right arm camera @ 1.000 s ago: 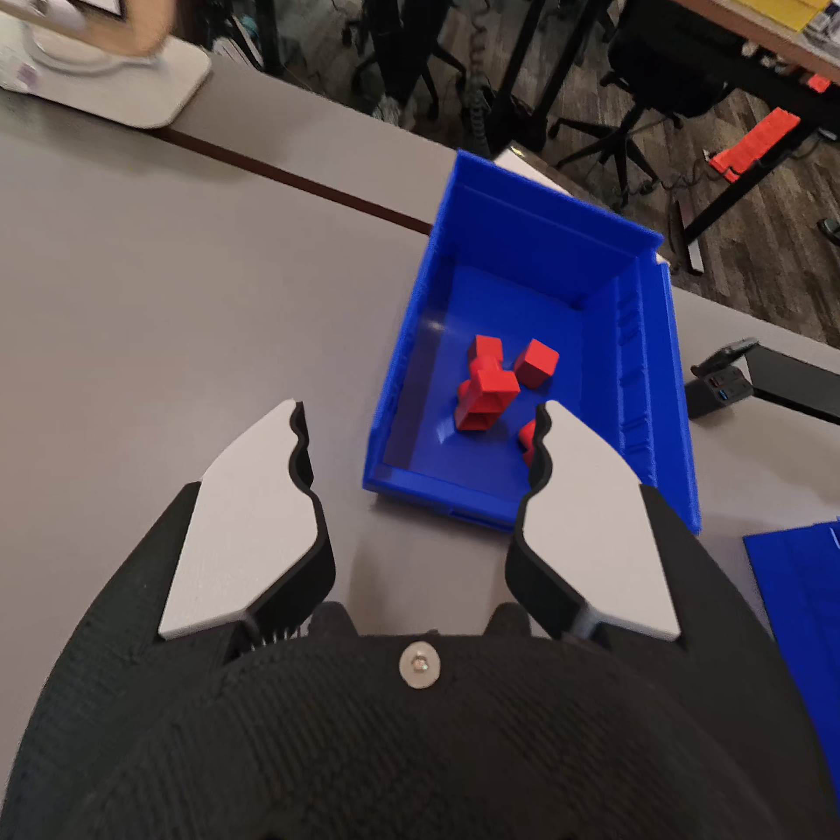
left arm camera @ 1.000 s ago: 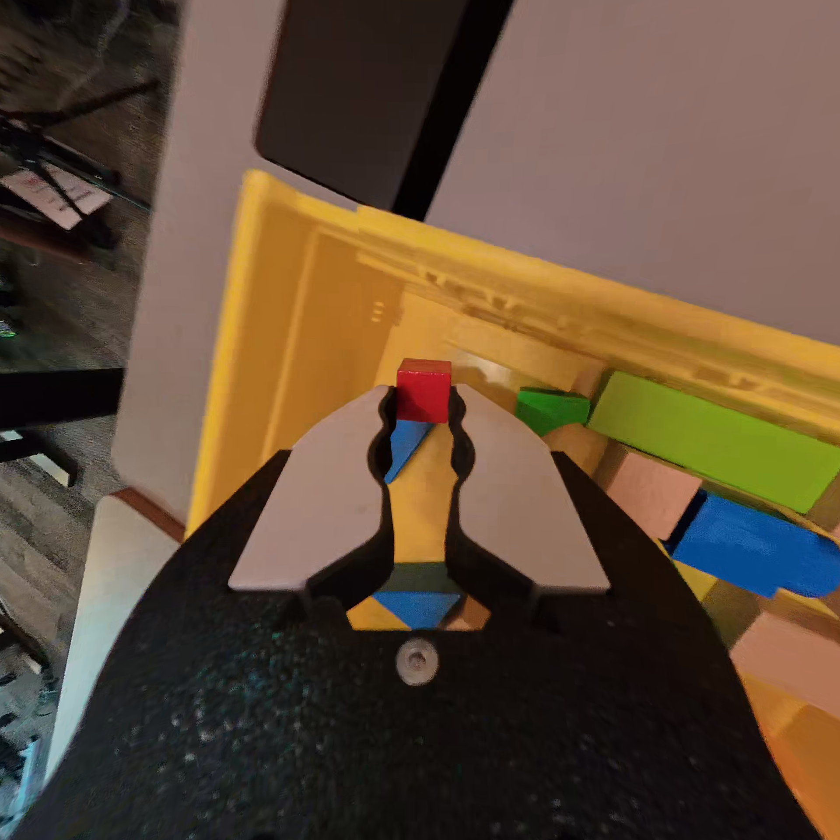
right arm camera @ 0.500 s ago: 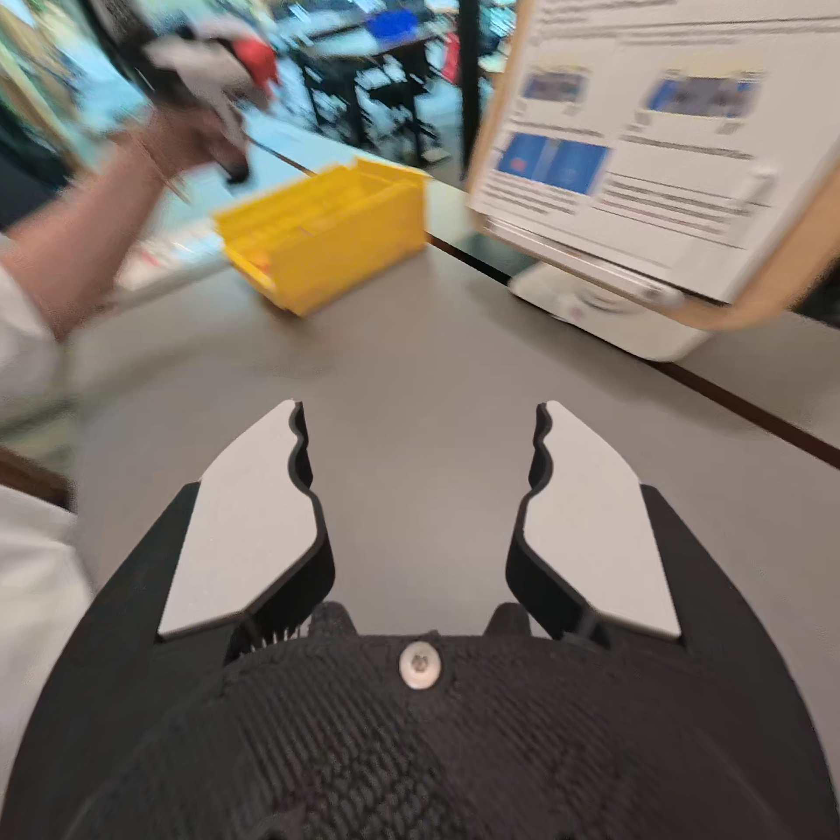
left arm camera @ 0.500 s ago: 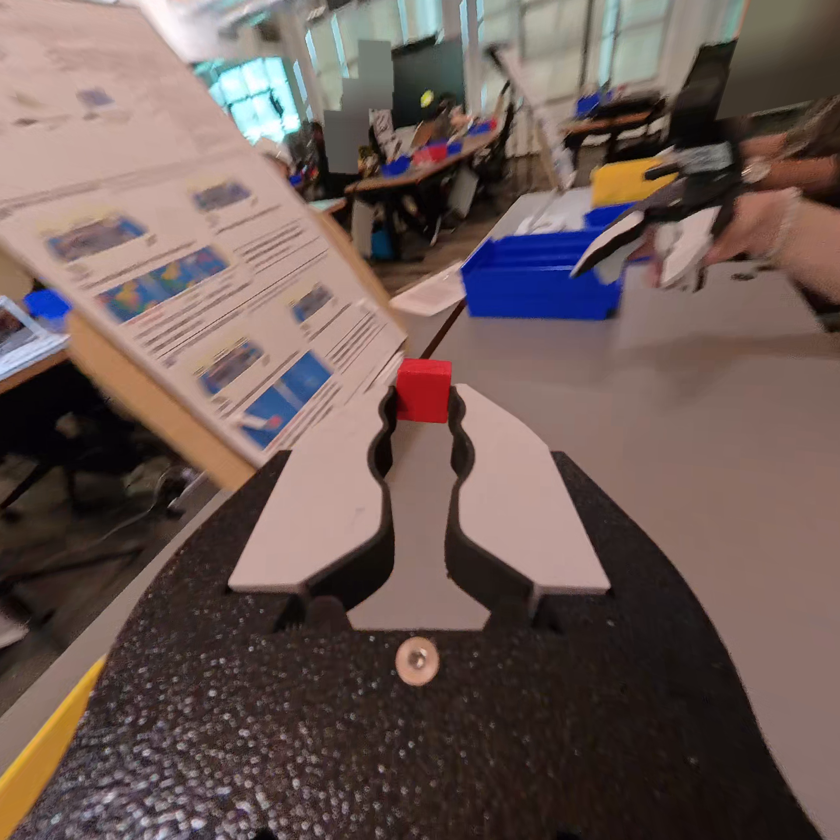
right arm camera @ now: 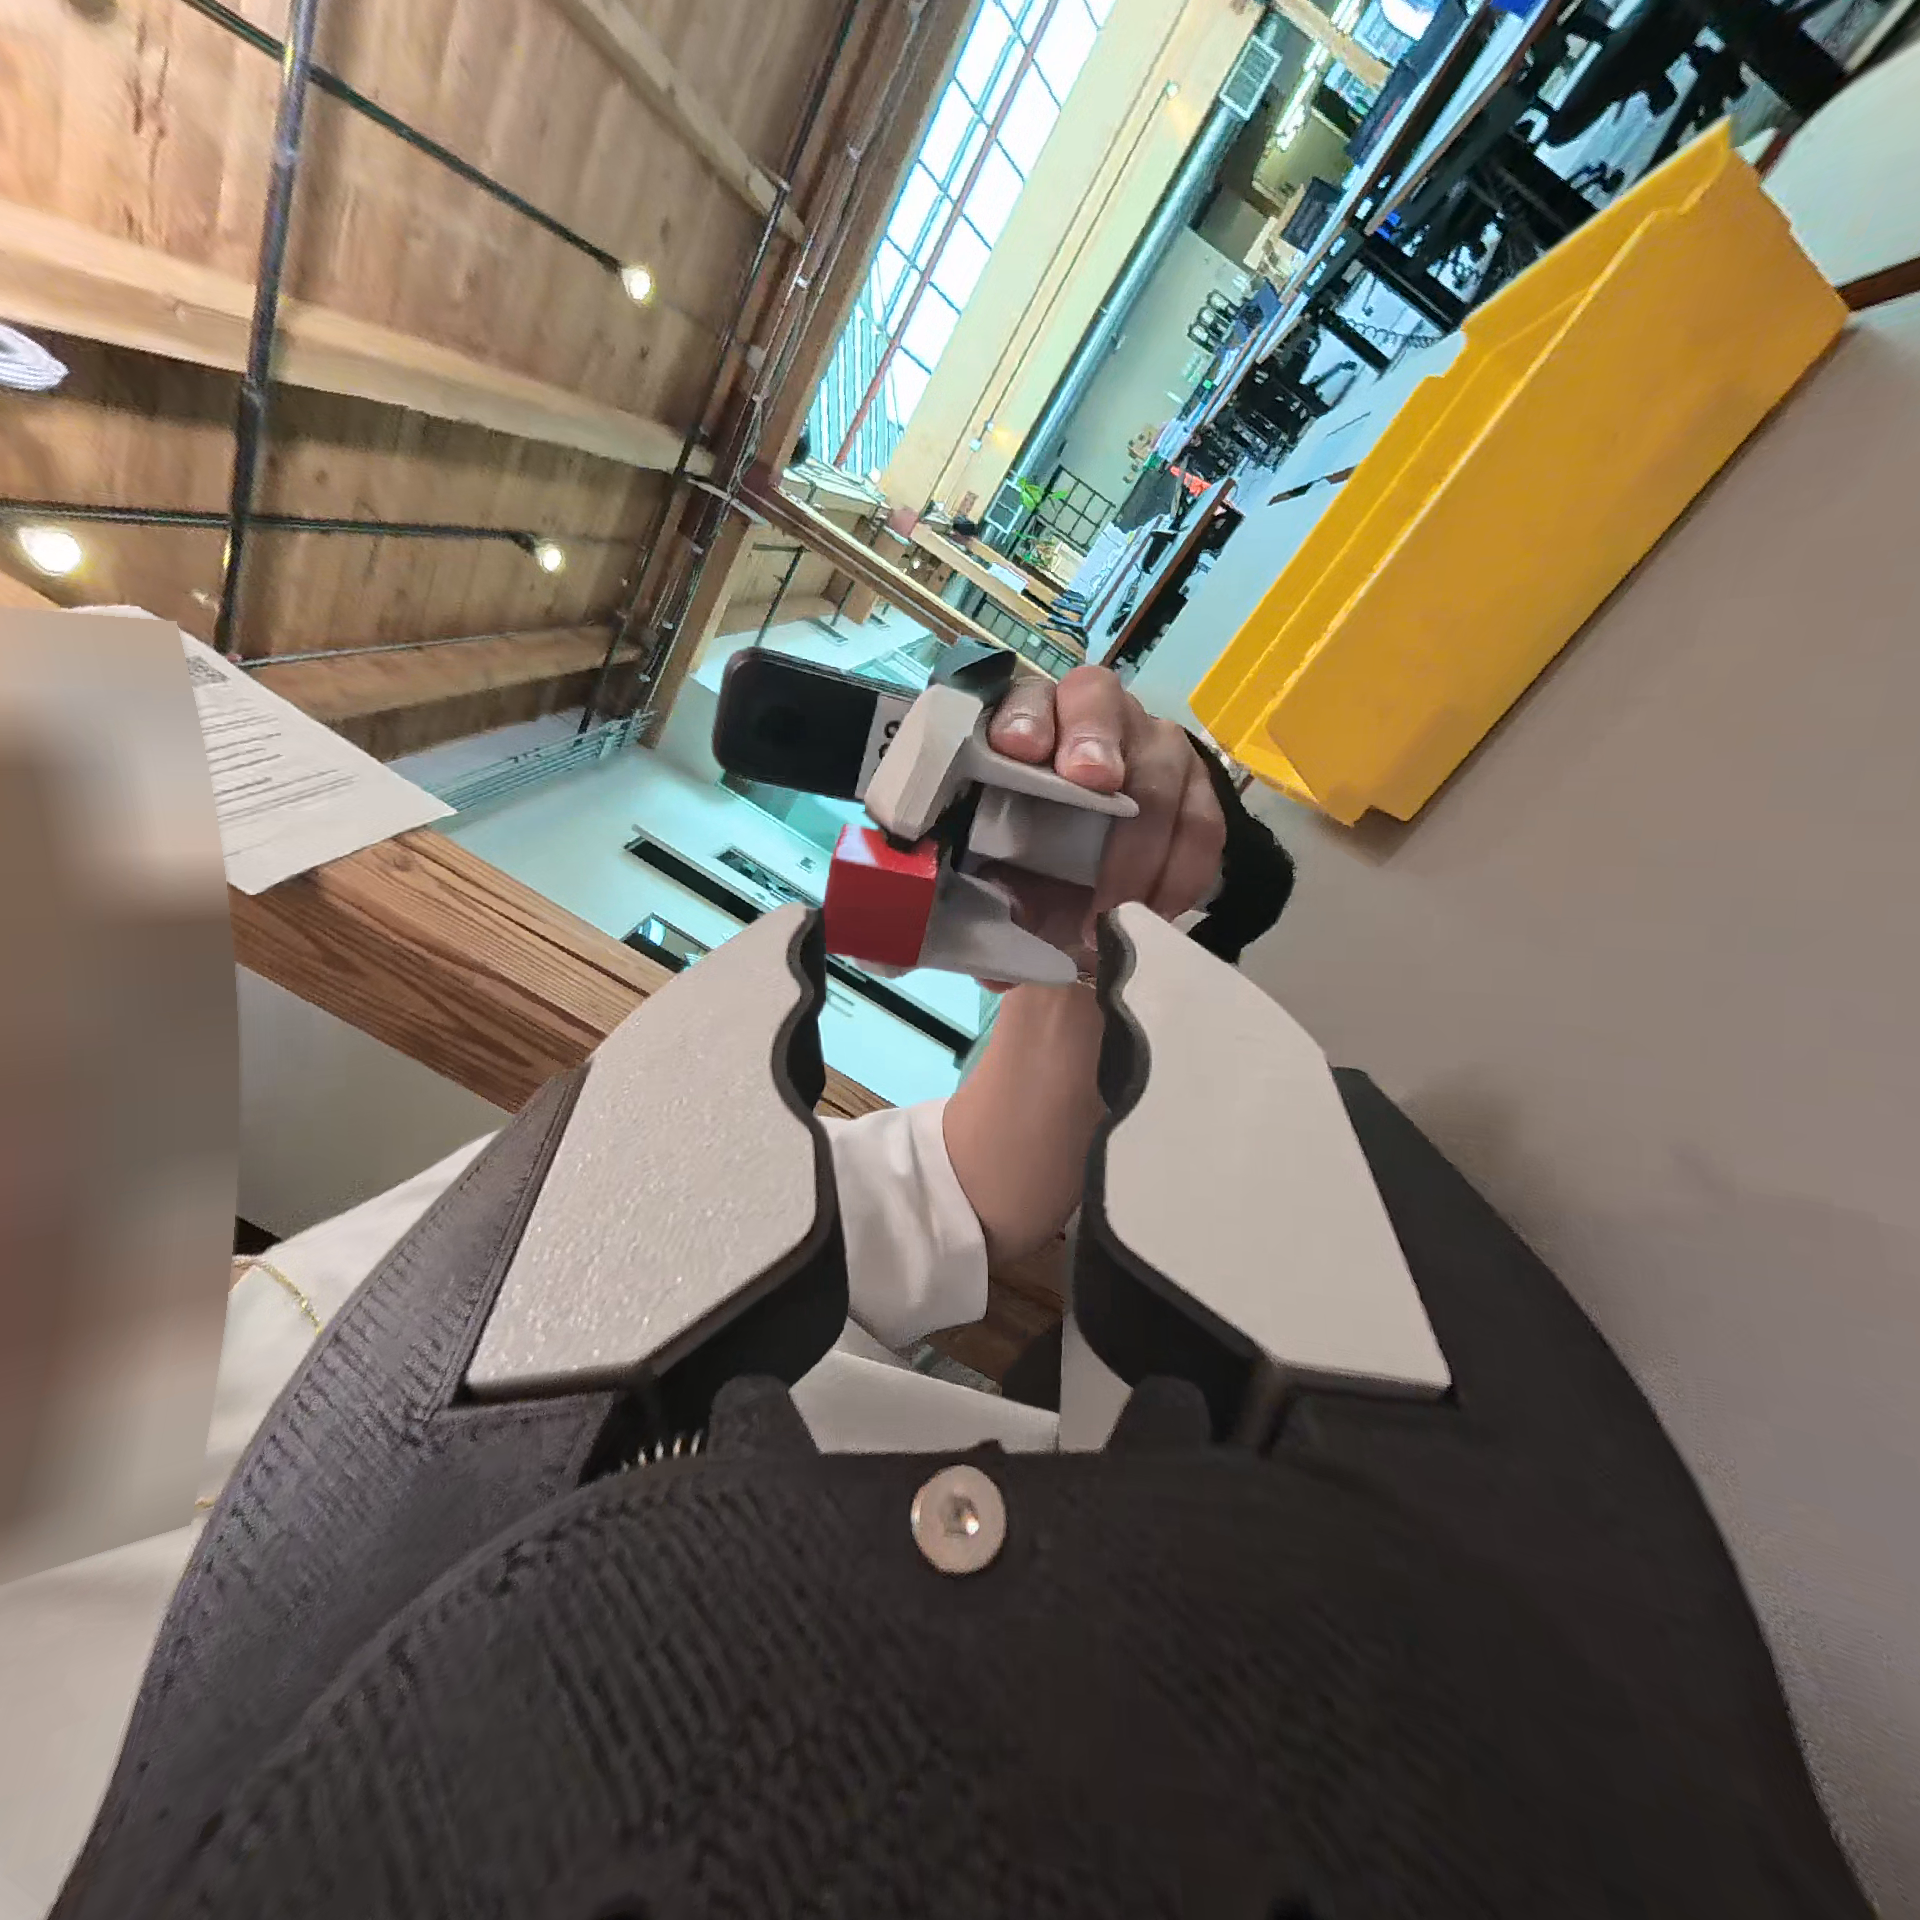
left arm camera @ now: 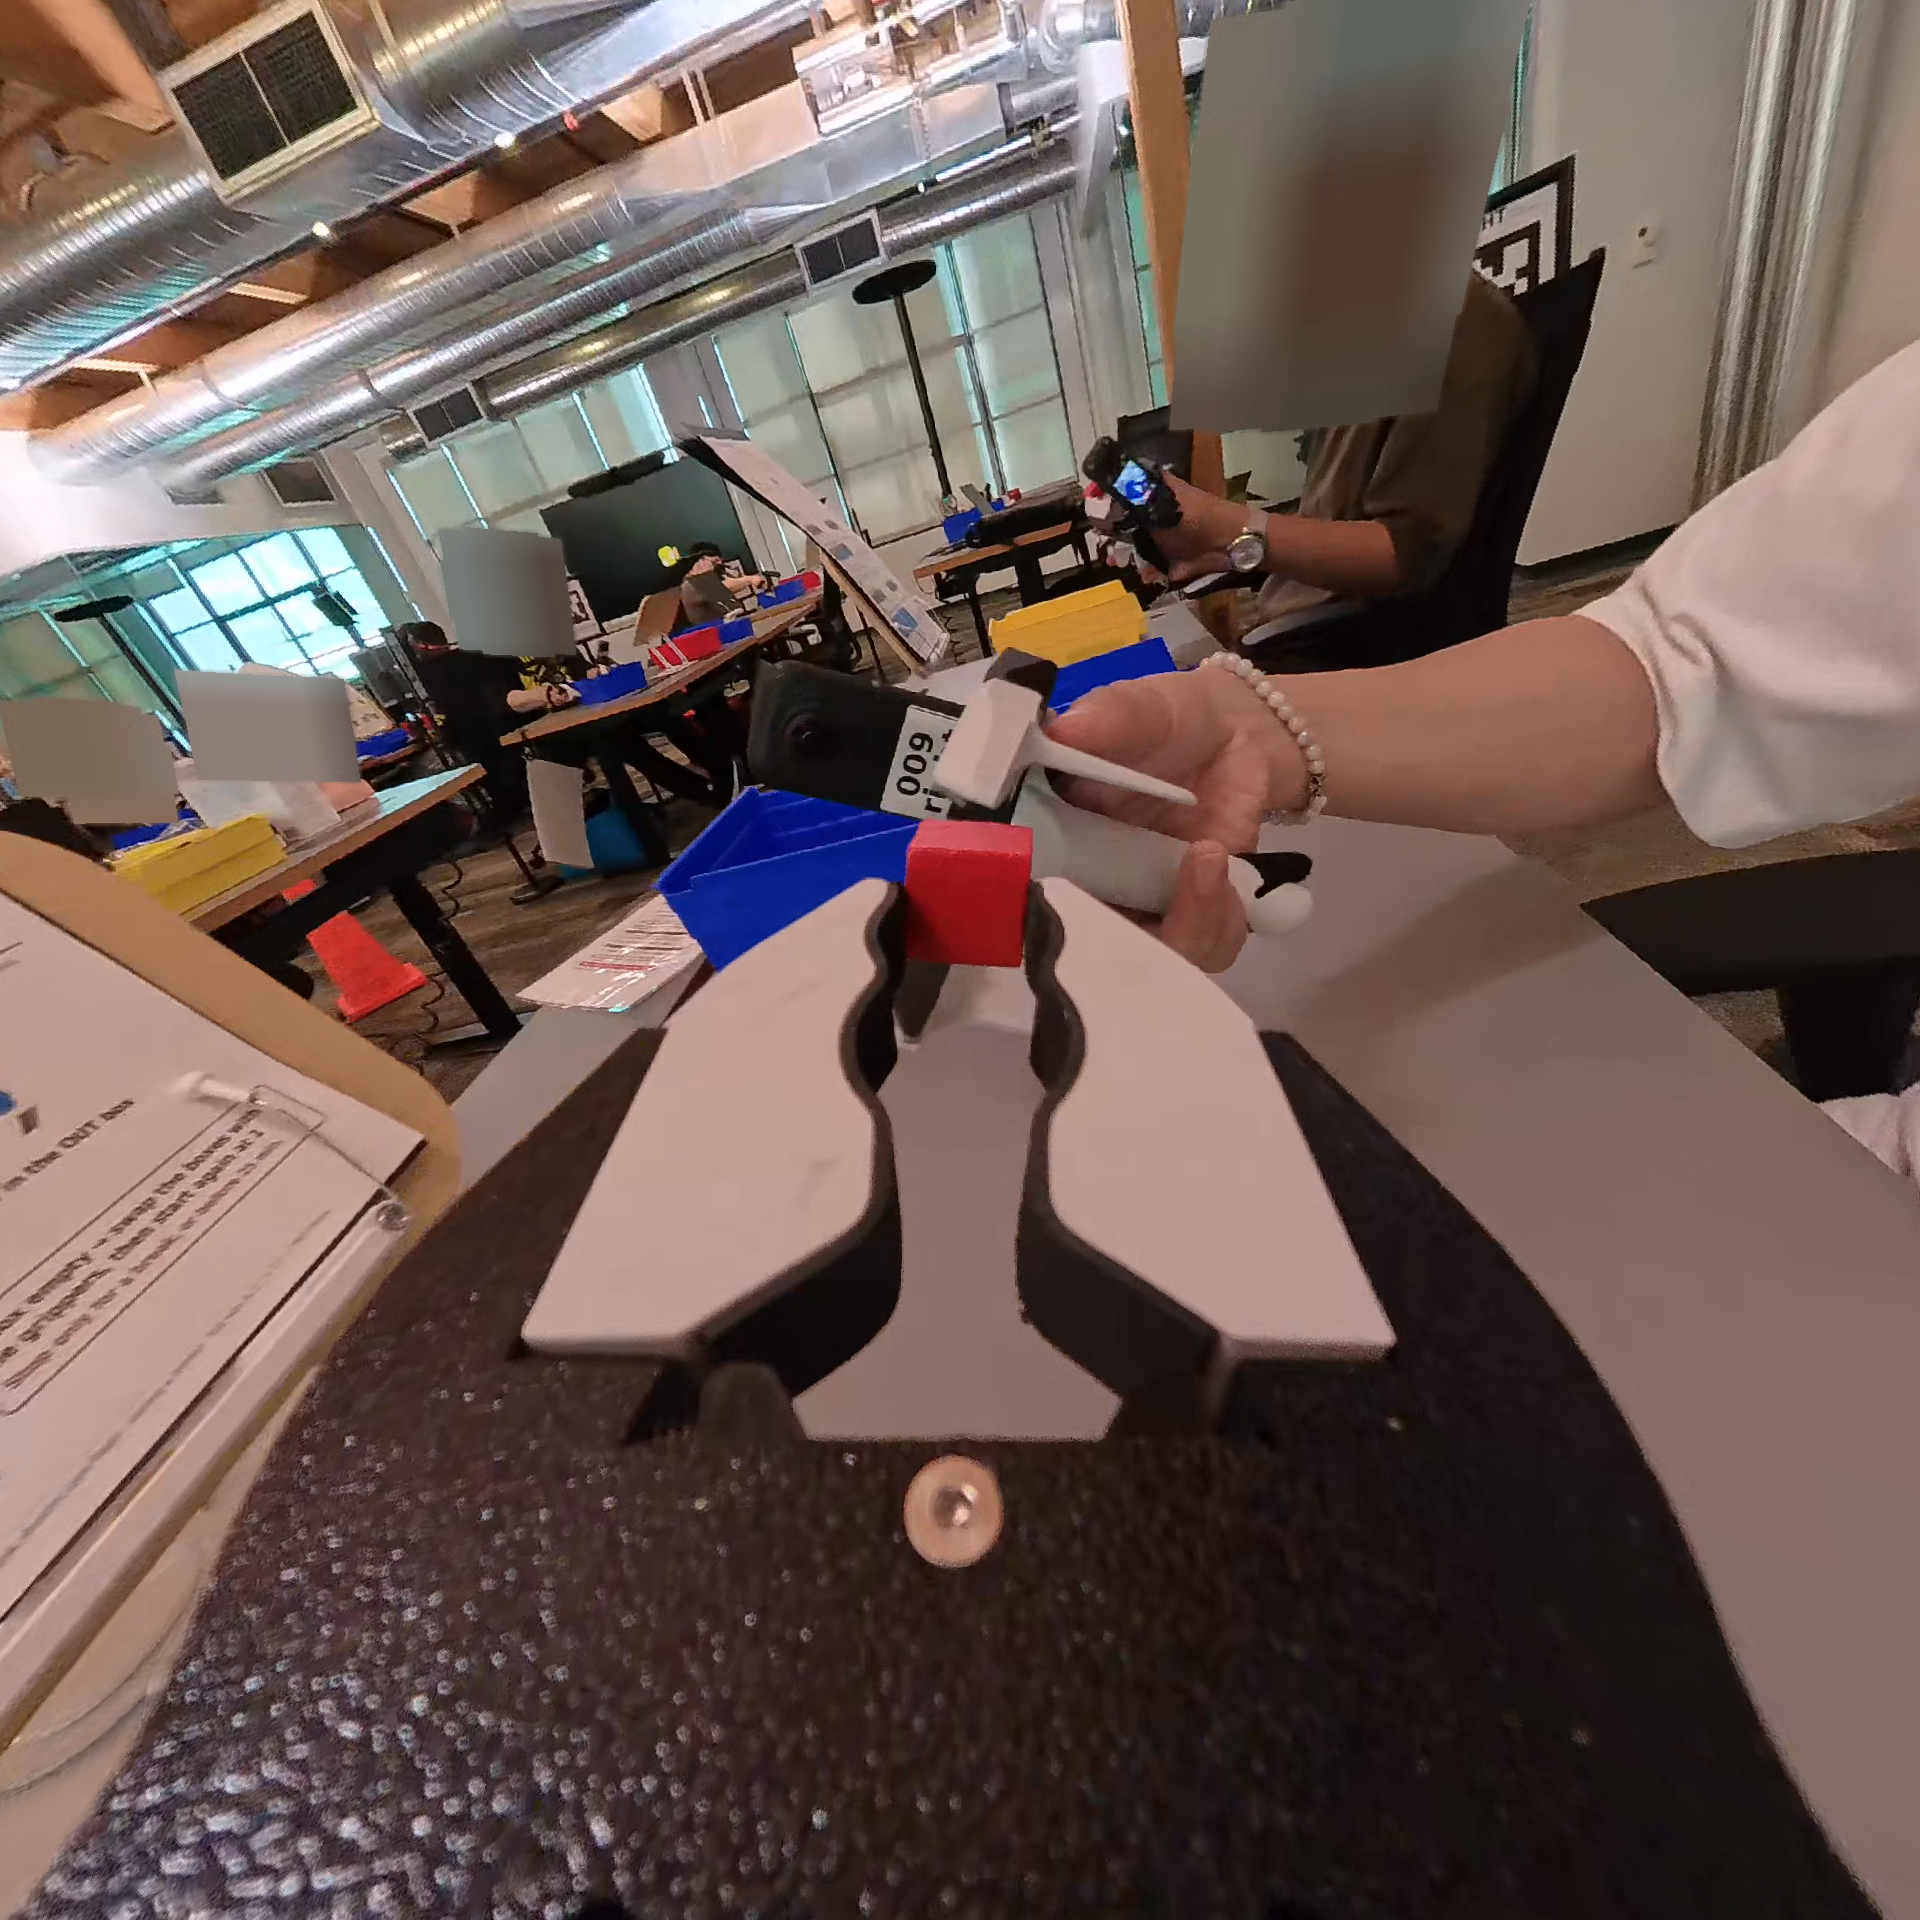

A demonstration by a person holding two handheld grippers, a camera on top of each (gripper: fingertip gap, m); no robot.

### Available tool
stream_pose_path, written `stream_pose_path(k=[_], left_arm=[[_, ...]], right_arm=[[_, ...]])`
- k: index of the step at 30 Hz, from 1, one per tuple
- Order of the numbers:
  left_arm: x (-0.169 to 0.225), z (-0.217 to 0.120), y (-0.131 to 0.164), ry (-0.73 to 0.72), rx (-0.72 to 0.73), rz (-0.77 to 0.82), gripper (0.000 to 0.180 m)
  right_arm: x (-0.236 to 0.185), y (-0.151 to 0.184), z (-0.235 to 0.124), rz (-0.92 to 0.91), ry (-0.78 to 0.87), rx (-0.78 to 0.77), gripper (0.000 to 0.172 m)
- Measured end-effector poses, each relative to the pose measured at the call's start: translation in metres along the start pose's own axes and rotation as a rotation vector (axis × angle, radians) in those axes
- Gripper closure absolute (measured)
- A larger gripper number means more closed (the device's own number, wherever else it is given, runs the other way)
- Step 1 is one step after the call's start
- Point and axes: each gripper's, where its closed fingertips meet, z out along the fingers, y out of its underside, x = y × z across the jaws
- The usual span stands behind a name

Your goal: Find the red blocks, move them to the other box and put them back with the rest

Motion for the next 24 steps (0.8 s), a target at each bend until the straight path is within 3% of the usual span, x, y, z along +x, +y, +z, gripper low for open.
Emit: stream_pose_path(k=[8, 11, 16, 20, 24], left_arm=[[0.009, 0.023, 0.020, 0.025, -0.043, -0.016, 0.159], [0.012, 0.027, 0.024, 0.019, -0.076, 0.006, 0.159], [0.013, 0.032, 0.031, -0.027, -0.133, 0.032, 0.159], [0.012, 0.039, 0.033, -0.081, -0.152, -0.019, 0.156], [0.008, 0.041, 0.028, -0.135, -0.133, -0.092, 0.155]], right_arm=[[0.002, 0.015, -0.008, 0.020, 0.019, -0.049, 0.121], [-0.001, 0.015, -0.012, 0.015, 0.002, -0.045, 0.148], [0.003, 0.015, -0.018, -0.010, 0.040, -0.040, 0.149], [0.002, 0.011, -0.026, -0.129, 0.101, -0.042, 0.149], [0.001, -0.003, -0.054, -0.212, 0.212, -0.057, 0.149]])
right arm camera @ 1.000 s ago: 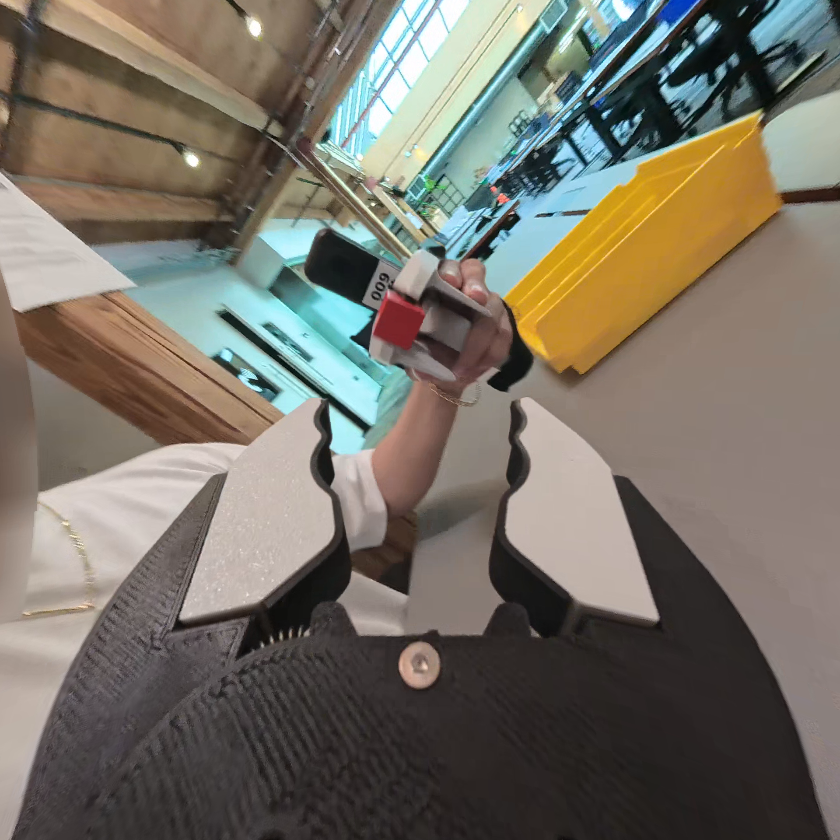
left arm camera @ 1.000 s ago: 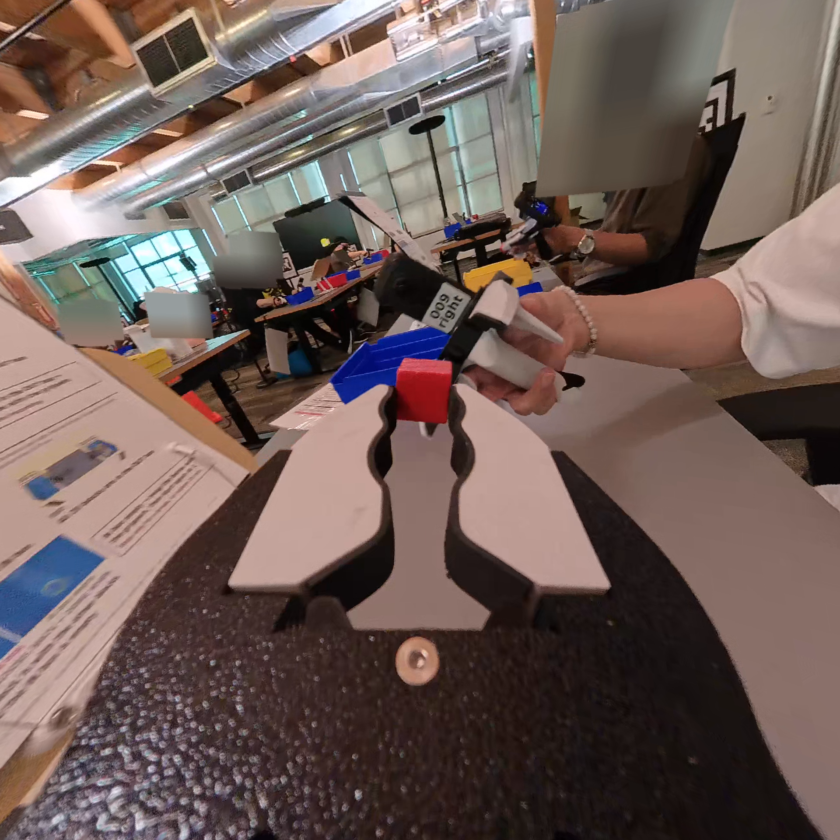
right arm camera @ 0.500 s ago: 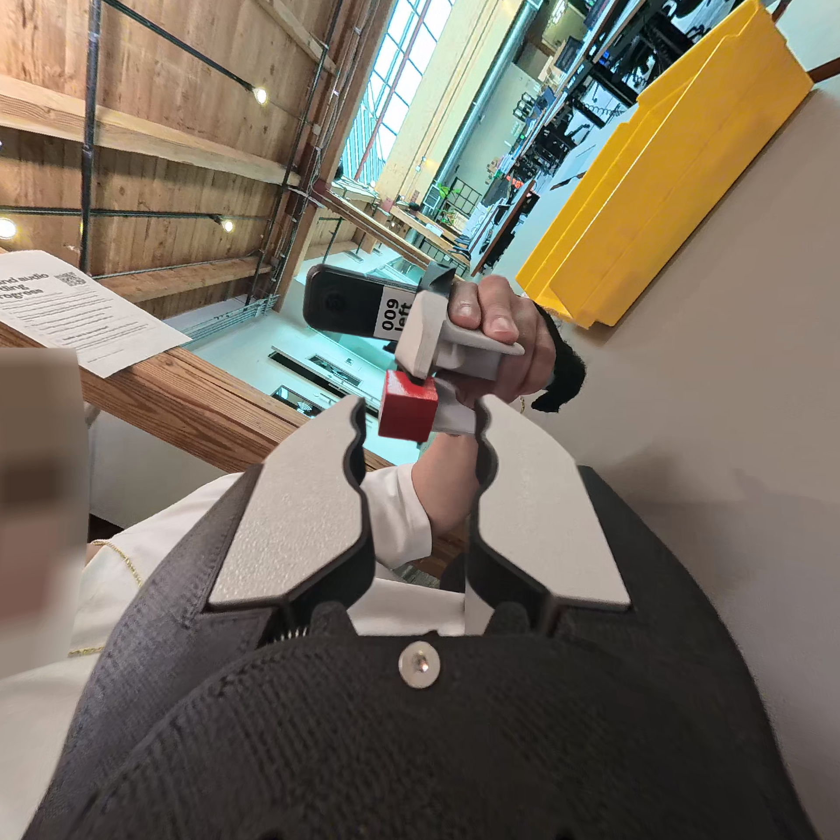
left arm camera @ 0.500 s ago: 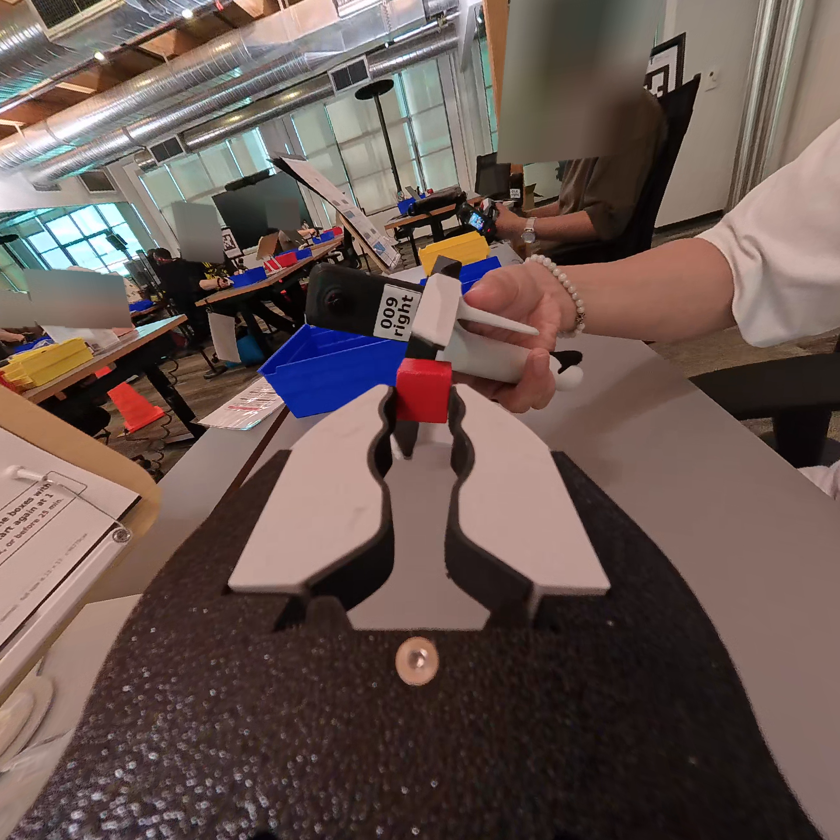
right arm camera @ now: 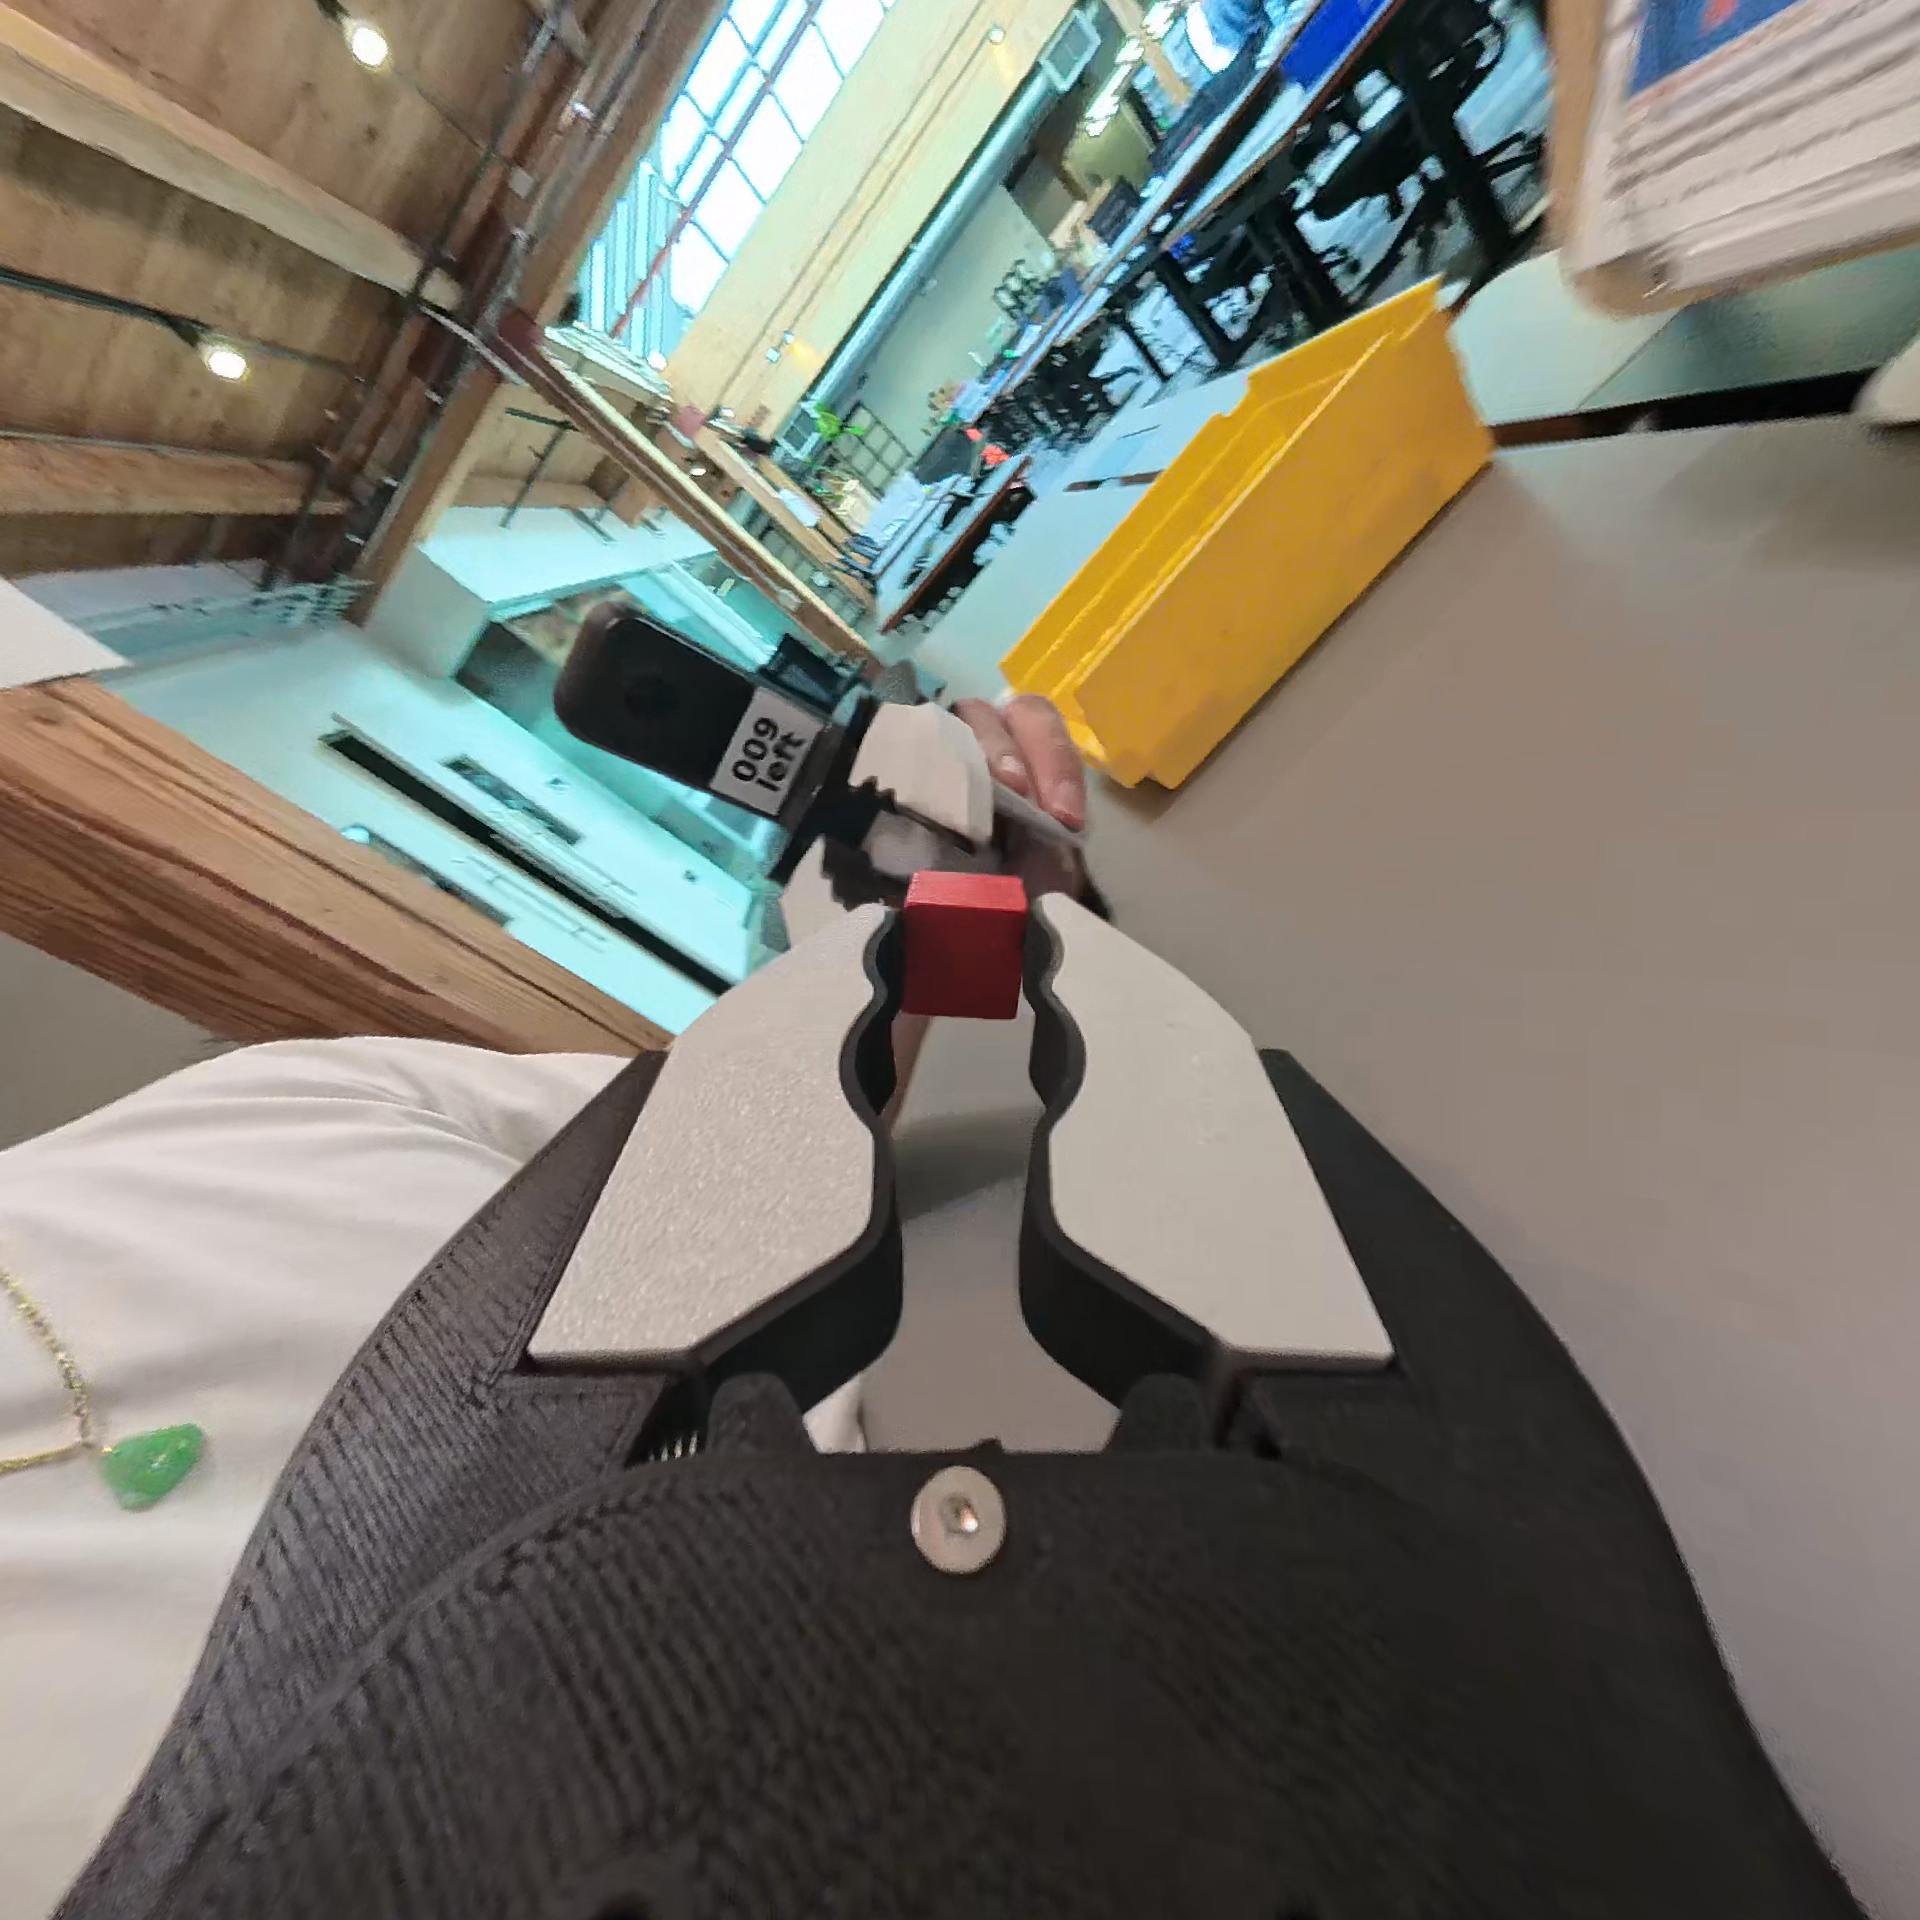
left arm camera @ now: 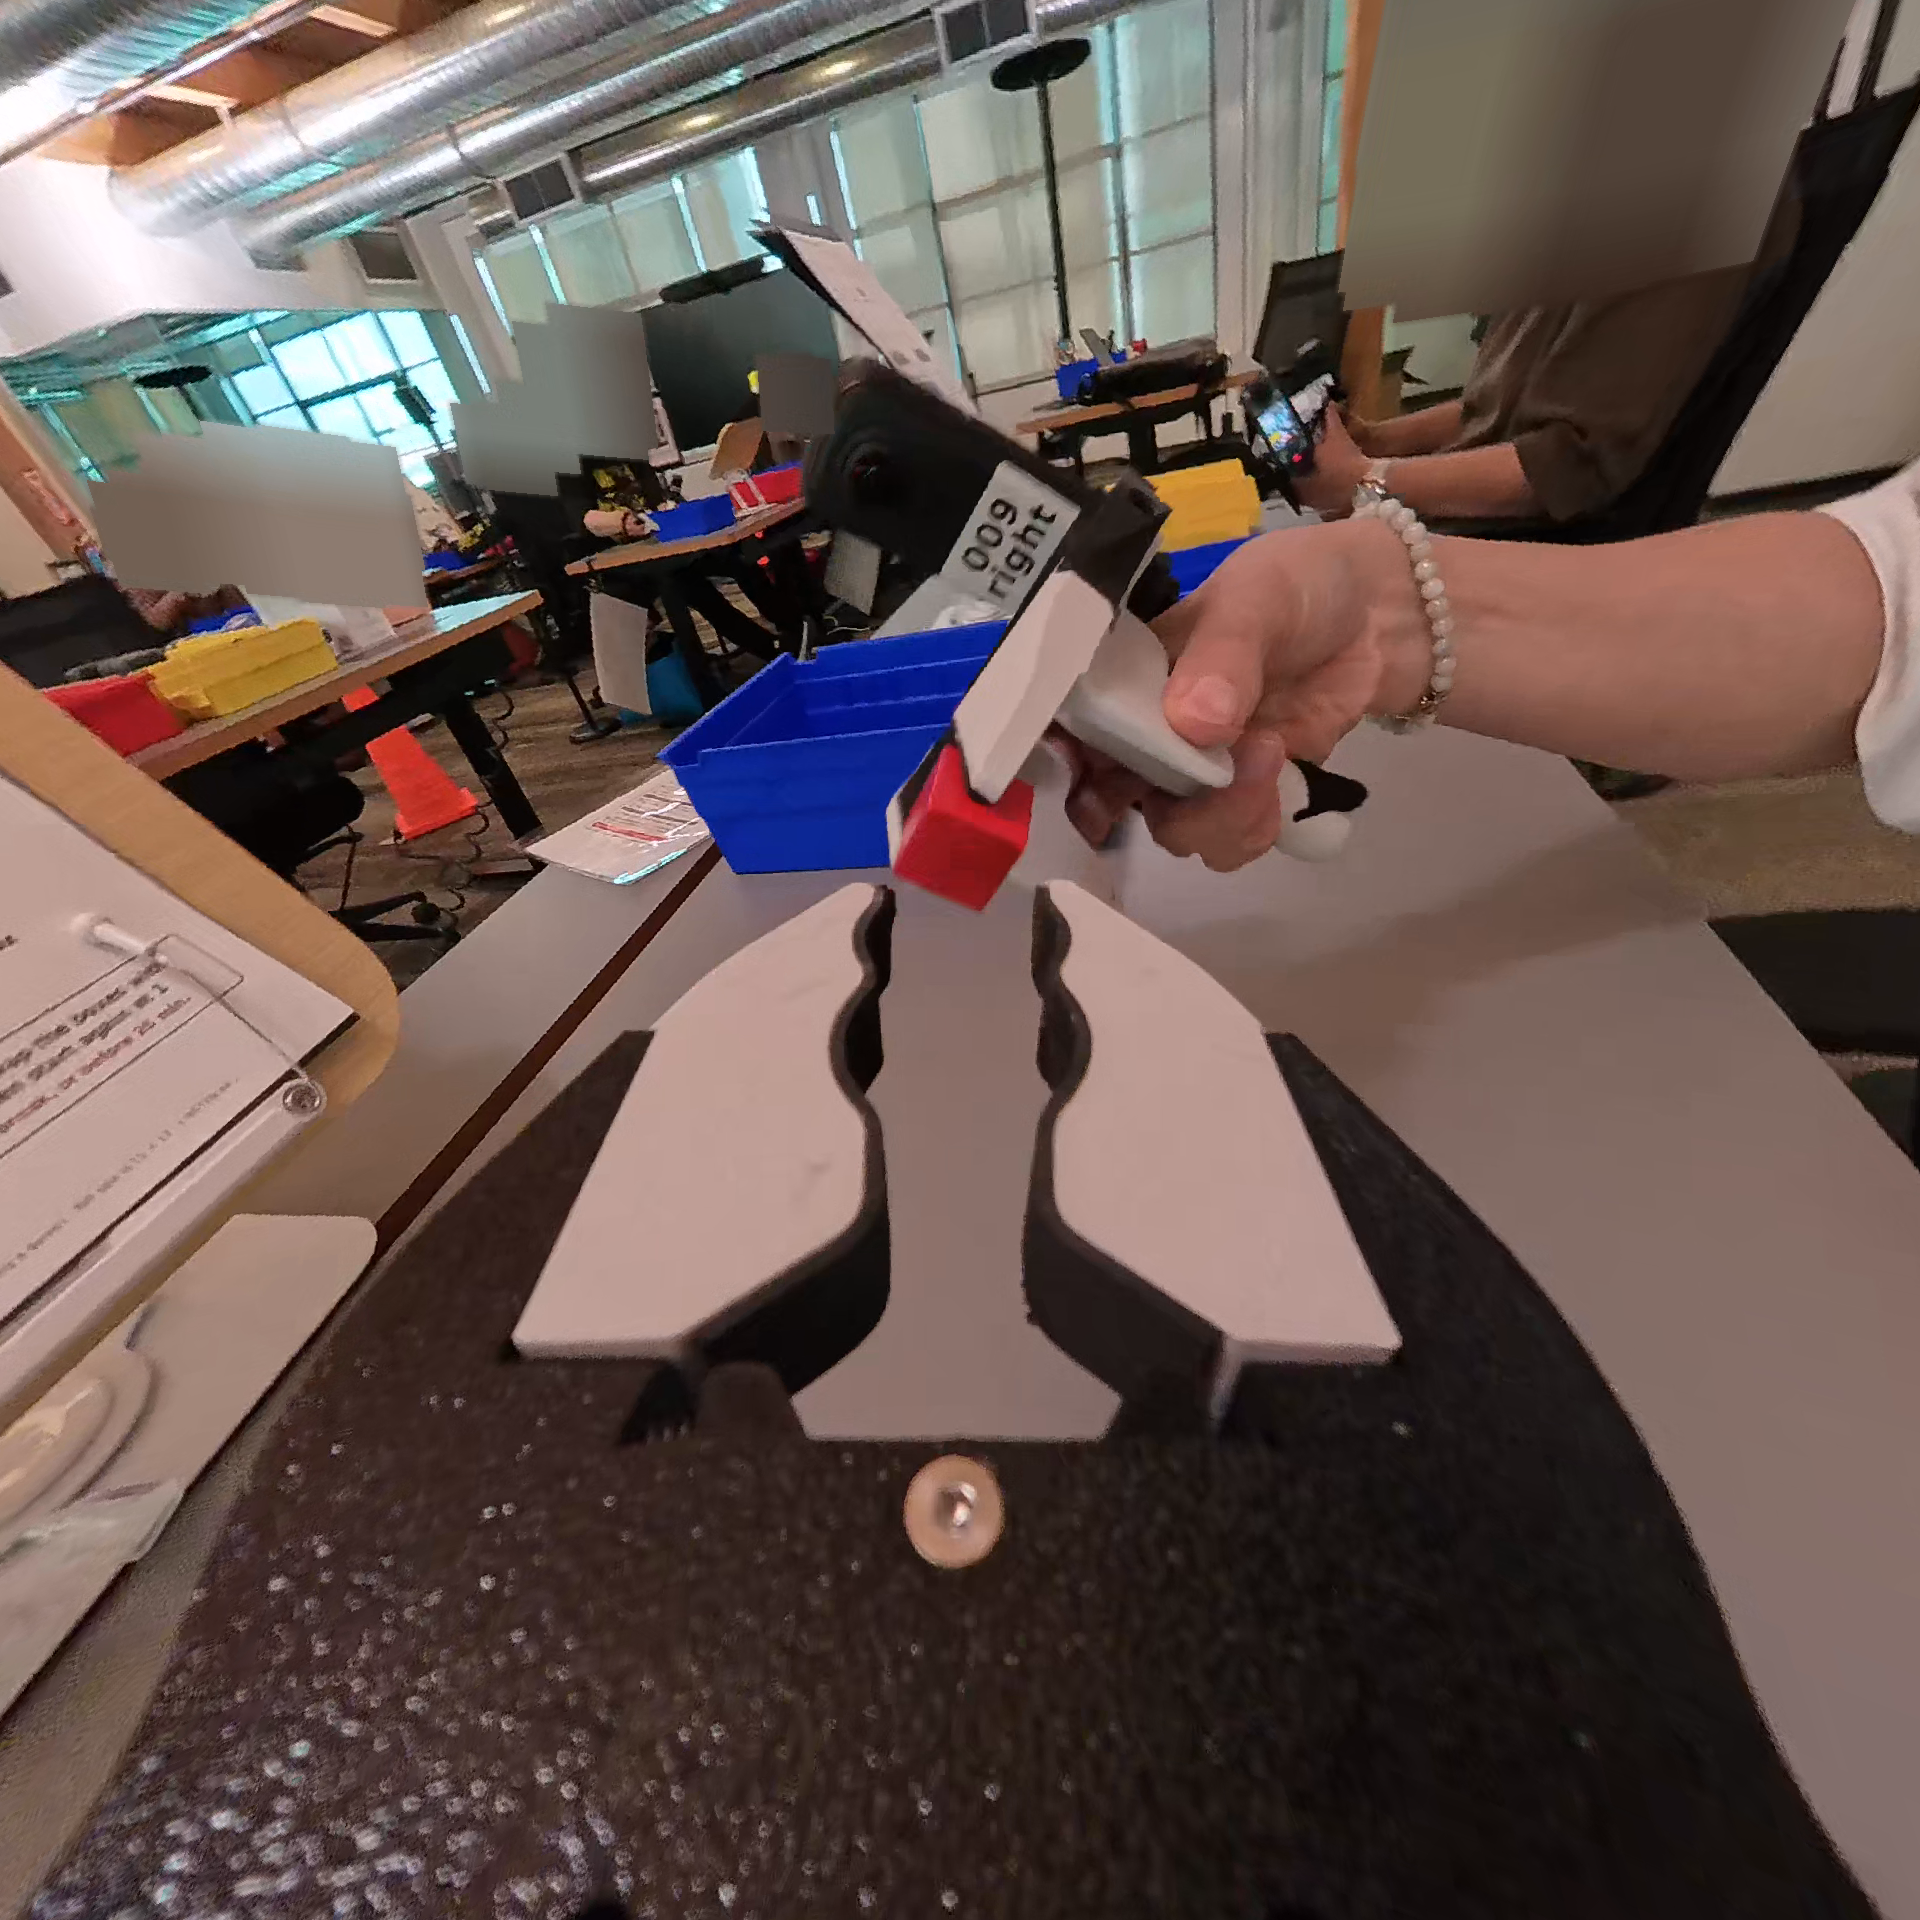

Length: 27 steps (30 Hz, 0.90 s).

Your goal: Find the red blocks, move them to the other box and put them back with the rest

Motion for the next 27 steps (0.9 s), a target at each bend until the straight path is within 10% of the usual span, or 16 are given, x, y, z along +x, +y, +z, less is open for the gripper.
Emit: stream_pose_path(k=[7, 13, 27], left_arm=[[-0.017, -0.015, 0.021, -0.176, -0.125, -0.186, 0.158], [-0.017, -0.026, 0.046, -0.266, -0.221, -0.367, 0.180], [0.005, -0.052, 0.081, -0.344, -0.367, -0.503, 0.170]], right_arm=[[0.070, -0.092, -0.188, -0.265, 0.722, 0.025, 0.149], [0.148, -0.105, -0.333, -0.163, 1.234, -0.185, 0.149], [0.255, -0.107, -0.347, 0.003, 1.388, -0.416, 0.148]])
